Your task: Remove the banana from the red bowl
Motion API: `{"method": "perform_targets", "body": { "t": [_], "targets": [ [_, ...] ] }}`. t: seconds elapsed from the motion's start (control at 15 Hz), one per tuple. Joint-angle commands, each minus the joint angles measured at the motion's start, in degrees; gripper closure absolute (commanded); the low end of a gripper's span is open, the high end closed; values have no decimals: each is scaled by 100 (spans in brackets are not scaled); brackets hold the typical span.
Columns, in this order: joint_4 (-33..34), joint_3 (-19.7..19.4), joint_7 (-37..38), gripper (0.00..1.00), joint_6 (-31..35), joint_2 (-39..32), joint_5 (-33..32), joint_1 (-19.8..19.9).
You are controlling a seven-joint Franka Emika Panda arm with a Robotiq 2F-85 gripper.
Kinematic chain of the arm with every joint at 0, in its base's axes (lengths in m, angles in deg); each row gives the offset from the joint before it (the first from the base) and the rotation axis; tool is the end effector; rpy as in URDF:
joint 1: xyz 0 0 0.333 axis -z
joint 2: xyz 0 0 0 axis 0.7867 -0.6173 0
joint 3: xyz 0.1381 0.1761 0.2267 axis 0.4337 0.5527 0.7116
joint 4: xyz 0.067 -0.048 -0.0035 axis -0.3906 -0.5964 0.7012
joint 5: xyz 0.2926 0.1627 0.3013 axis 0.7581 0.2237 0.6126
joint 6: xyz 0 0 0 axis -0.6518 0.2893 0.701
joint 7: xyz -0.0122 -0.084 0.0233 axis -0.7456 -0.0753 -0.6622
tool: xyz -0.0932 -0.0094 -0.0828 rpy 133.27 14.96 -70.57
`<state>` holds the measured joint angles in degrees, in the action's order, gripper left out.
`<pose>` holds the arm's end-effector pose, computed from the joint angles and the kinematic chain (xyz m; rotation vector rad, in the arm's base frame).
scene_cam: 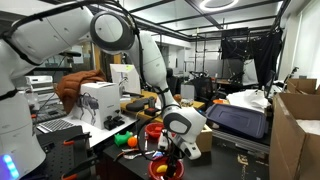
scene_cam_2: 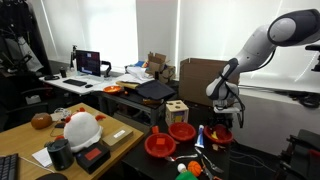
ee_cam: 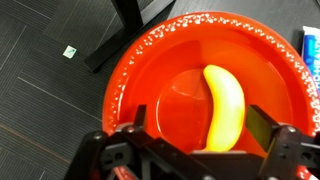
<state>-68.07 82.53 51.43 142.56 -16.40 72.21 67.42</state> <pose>0.5723 -0.1986 -0.1057 -2.7454 1.0848 0.5664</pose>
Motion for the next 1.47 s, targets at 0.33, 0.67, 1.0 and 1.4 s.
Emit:
{"method": "perform_targets", "body": {
  "t": [0.33,0.67,1.0,1.4],
  "targets": [
    [242,28,13,0,-138,-179,86,18],
    [249,50,-73,34,-173,-170,70,46],
    [208,38,-60,73,-152,-134,72,42],
    [-163,19,-230,93,-255,365,44,137]
  ]
}}
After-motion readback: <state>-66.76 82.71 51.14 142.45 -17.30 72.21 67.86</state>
